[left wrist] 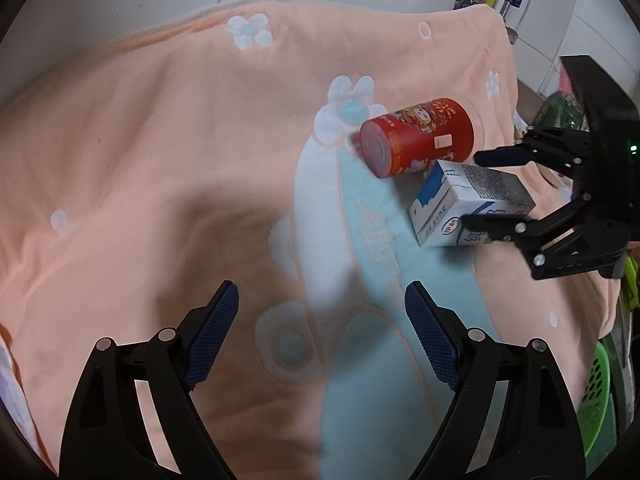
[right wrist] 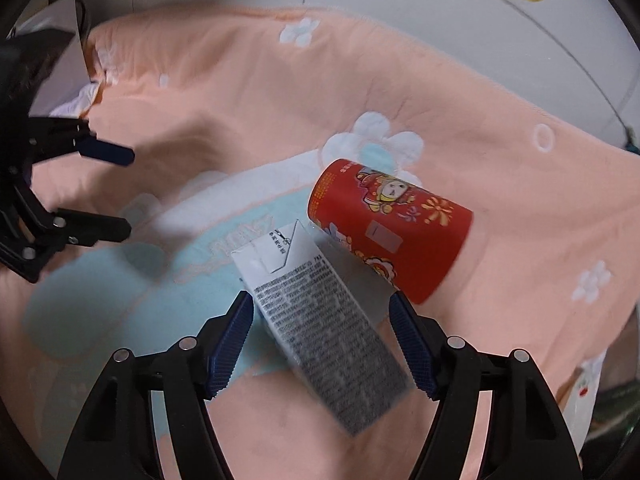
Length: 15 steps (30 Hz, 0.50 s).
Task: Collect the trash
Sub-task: 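Grasp the milk carton with the right tool while the left tool grasps the red paper cup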
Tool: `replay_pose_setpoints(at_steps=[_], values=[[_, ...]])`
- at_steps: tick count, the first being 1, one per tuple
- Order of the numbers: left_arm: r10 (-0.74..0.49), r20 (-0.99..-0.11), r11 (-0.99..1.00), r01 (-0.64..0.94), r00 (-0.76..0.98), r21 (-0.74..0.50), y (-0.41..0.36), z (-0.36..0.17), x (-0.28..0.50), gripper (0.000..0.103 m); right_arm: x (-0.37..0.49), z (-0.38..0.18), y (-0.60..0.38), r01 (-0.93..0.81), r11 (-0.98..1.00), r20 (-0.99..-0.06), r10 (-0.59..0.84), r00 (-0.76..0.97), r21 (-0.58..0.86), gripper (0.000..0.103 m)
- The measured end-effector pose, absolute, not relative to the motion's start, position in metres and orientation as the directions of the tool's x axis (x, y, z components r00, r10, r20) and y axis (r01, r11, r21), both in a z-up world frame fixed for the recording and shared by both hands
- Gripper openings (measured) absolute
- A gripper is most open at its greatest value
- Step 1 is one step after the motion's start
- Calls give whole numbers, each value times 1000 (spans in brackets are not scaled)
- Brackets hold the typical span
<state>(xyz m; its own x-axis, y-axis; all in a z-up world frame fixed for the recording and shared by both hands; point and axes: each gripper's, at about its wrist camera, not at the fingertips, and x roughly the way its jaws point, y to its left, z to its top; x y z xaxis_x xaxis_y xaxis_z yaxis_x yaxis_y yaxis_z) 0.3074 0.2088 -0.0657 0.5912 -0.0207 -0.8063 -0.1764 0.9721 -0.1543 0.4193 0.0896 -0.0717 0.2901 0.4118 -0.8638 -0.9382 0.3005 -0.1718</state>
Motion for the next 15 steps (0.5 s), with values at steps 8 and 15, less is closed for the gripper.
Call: replay_pose_setpoints(at_steps=[8,15], values=[[-24,-812,976,-161,584,-145,218,-69,325,84,426,-88,105,-957,248,-892,381,242,-153,60],[-14,-804,984,-136,595,-117,217,-66,332,84,427,-83,95,-946,297,-889,388,244,-130,39]])
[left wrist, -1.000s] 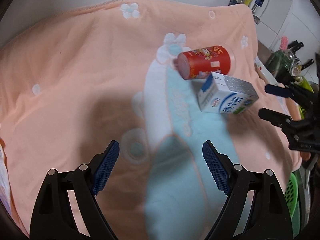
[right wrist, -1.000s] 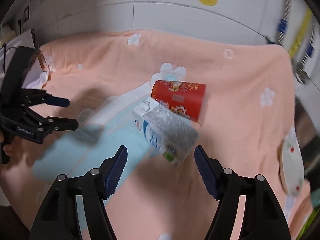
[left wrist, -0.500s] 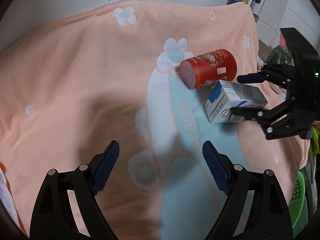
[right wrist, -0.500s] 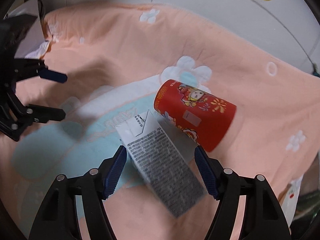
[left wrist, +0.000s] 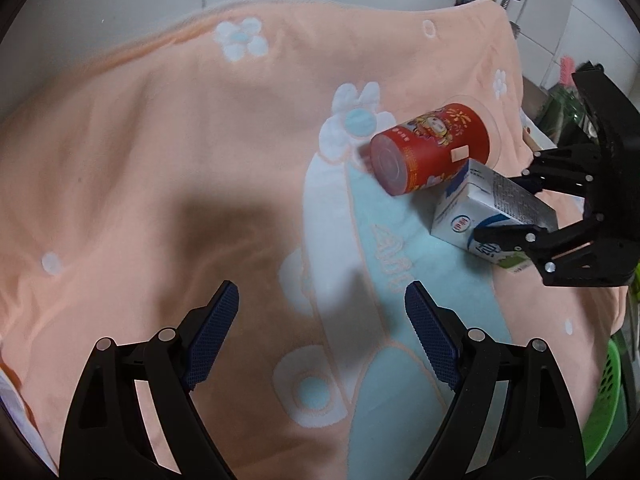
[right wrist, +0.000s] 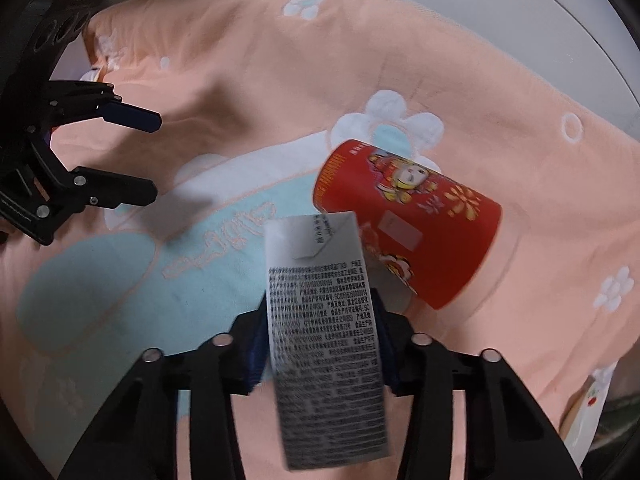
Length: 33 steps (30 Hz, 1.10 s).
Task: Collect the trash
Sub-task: 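Grasp the milk carton with the right tool while the left tool grasps the red paper cup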
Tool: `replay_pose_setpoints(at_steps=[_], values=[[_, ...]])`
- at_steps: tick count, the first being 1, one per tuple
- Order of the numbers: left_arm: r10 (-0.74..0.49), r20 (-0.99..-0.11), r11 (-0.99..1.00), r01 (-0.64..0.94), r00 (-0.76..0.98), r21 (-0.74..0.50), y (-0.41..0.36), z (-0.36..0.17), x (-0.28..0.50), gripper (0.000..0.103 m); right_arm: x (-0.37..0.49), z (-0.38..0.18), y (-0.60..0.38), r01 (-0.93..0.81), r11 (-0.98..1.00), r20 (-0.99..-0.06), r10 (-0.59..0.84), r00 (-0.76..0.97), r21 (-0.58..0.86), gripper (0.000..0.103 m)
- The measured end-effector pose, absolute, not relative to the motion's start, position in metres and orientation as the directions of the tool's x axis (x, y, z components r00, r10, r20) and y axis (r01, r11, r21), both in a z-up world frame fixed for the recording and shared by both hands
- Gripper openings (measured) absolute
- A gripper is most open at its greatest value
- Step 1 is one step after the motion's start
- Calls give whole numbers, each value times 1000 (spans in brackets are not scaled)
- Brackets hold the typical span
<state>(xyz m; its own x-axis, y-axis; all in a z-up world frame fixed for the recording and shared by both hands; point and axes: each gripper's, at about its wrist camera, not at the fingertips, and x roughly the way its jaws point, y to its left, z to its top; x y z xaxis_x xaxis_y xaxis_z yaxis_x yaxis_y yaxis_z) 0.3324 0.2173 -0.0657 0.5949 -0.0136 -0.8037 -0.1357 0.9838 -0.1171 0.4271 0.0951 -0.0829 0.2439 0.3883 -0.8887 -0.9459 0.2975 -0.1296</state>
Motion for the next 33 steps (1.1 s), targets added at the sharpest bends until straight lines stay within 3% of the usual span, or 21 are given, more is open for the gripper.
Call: replay_pose_setpoints(at_steps=[19,24,27,33], values=[[-70,-765,995,102,640,-6,170,-47,410,85,387,-40,-8,-825,558,-854,385,351,-88,39],[-58,-768,976,197,637,89,149,-48,434,95,373,-31,-37,-803,590,-850,376,368,-86,39],[6,-770,945,248,638,213,132,-54,451,96,369,-33,-46,-790,607,-855,365,369,-82,39],[44,-768,893,320,639,317,110,-65,475,98,366,-41,-68,-763,643,-858,353,373,-67,39]])
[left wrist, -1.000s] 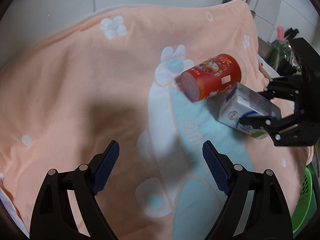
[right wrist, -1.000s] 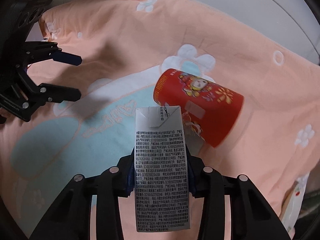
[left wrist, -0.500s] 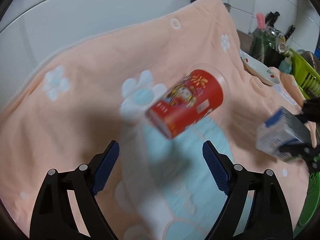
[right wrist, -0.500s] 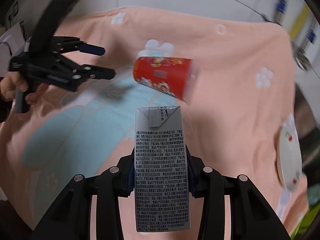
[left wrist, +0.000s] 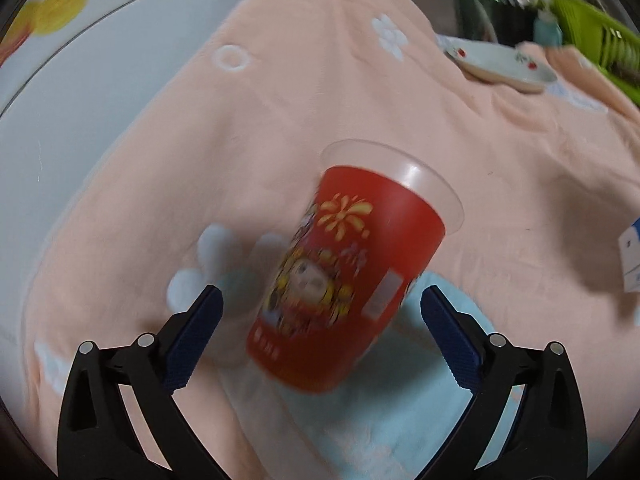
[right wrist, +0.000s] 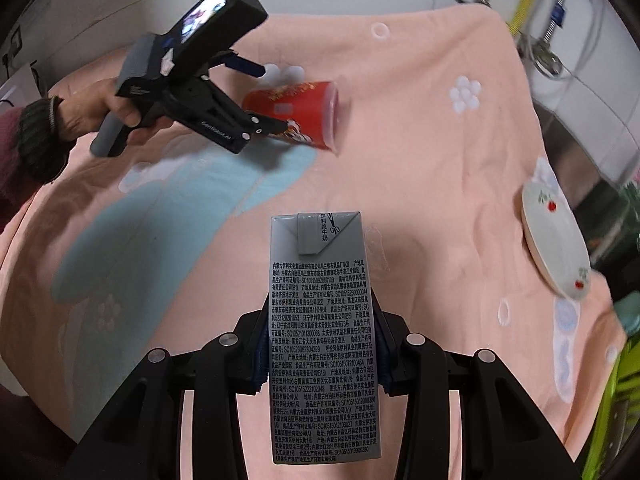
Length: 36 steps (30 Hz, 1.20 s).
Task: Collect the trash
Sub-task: 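Grasp the milk carton with the right tool while the left tool grasps the red paper cup, then carry the milk carton and red paper cup over the green basket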
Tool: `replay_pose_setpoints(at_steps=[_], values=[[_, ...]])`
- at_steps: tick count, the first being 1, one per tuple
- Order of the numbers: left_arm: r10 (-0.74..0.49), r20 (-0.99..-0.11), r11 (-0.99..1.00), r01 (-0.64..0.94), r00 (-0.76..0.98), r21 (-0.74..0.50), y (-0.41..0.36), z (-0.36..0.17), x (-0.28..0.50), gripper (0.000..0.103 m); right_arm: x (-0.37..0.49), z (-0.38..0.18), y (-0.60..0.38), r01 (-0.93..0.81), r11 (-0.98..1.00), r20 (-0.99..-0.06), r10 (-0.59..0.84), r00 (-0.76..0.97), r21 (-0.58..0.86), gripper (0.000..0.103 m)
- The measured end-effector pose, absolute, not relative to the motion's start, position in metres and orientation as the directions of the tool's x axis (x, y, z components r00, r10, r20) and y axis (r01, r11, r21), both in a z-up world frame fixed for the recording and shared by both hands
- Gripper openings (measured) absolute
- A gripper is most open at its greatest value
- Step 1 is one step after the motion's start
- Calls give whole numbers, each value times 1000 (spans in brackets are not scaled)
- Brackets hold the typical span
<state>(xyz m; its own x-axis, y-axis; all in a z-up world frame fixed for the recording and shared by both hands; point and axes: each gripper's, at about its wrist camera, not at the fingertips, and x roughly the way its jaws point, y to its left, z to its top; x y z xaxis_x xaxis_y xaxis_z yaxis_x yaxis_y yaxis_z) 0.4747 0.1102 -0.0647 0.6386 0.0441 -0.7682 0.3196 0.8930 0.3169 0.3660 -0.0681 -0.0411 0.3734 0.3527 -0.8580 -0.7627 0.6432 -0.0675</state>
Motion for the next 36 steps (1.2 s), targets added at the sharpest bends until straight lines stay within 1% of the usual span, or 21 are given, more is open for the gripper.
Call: replay_pose_setpoints(at_steps=[7,12,13,14,16,18,20,27,32,36], values=[[57,-771,857,365,634,364,93,-77,498,98,362,-48,-83,-736,674,-864,326,383,-71,39],[50,-792,864,372,609,340,93,-88,507,97,358,-48,-93,-719,692,-862,328,387,-60,39],[44,-798,868,372,602,328,93,-90,509,94,358,-48,-95,-717,694,-862,327,388,-60,39],[35,-803,871,376,595,317,93,-91,509,86,358,-49,-96,-715,696,-861,326,389,-59,39],[24,-802,878,372,596,303,94,-92,509,84,355,-49,-100,-710,702,-861,325,390,-57,39],[15,-796,883,366,605,295,94,-91,504,77,350,-49,-105,-701,711,-859,323,396,-56,39],[2,-794,897,350,608,271,96,-87,499,74,346,-49,-111,-690,722,-855,326,402,-49,39],[-59,-789,941,298,611,160,104,-71,476,70,331,-43,-132,-656,755,-843,341,416,-18,39],[-73,-774,954,271,629,130,100,-58,447,70,315,-38,-146,-644,765,-834,347,429,-12,39],[-113,-762,957,276,637,89,82,-47,419,70,300,-34,-161,-626,780,-828,349,438,-2,39]])
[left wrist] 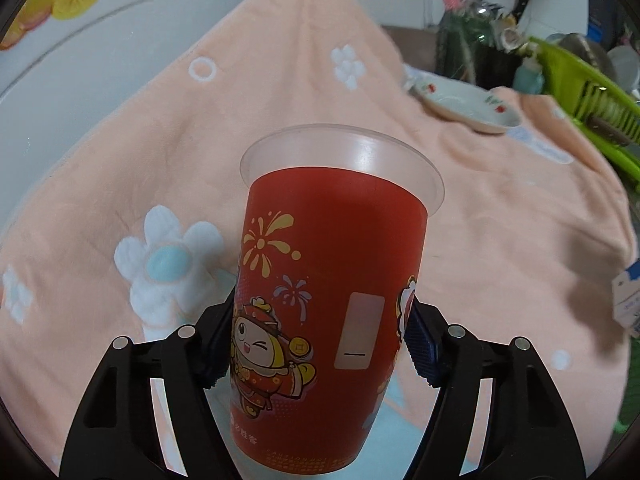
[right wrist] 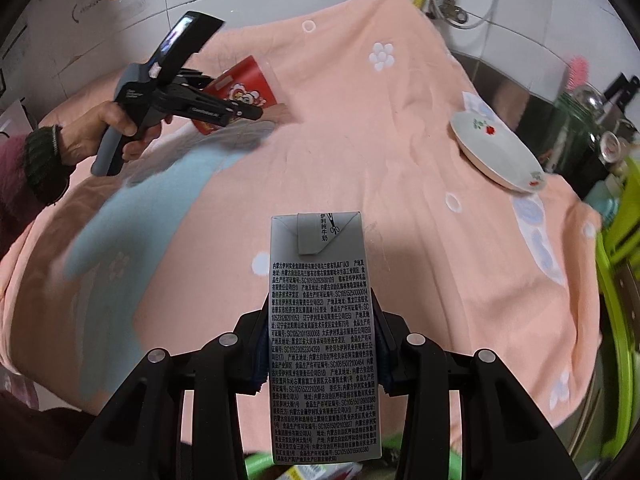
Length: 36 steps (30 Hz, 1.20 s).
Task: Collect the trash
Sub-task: 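Carry the milk carton and red paper cup over the green basket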
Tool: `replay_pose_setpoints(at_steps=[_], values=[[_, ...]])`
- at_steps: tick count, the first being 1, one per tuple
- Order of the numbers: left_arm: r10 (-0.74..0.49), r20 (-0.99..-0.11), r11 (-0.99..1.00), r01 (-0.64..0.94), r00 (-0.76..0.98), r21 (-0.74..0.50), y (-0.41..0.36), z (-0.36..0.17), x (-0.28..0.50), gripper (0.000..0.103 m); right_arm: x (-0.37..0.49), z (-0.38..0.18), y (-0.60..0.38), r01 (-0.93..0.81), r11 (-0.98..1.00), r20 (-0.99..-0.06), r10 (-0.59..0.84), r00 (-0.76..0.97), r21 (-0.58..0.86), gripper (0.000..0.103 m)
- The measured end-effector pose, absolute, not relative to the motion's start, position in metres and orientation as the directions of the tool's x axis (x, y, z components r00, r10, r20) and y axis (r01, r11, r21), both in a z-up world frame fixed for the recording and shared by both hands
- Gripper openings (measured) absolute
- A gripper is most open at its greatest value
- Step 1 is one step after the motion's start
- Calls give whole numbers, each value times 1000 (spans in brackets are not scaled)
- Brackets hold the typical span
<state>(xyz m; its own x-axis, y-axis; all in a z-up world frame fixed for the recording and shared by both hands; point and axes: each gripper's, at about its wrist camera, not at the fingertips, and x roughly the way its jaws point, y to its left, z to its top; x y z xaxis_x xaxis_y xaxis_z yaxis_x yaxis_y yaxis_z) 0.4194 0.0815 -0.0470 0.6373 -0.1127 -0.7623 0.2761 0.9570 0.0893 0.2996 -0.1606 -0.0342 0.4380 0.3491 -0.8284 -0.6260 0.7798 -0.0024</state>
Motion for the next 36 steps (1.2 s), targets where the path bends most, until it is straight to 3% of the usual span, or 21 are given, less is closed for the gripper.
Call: replay_pose_setpoints(at_steps=[17,36], values=[[-284,-706,926,377,649,-25,-8,-6,294,70,216,-28,-234,-521,853,-810,314,496,11,39],[-427,-652,841,540,626,-33,-100,-3,173,70,146,-52,-330,-265,964,-825,153,544,4,40]])
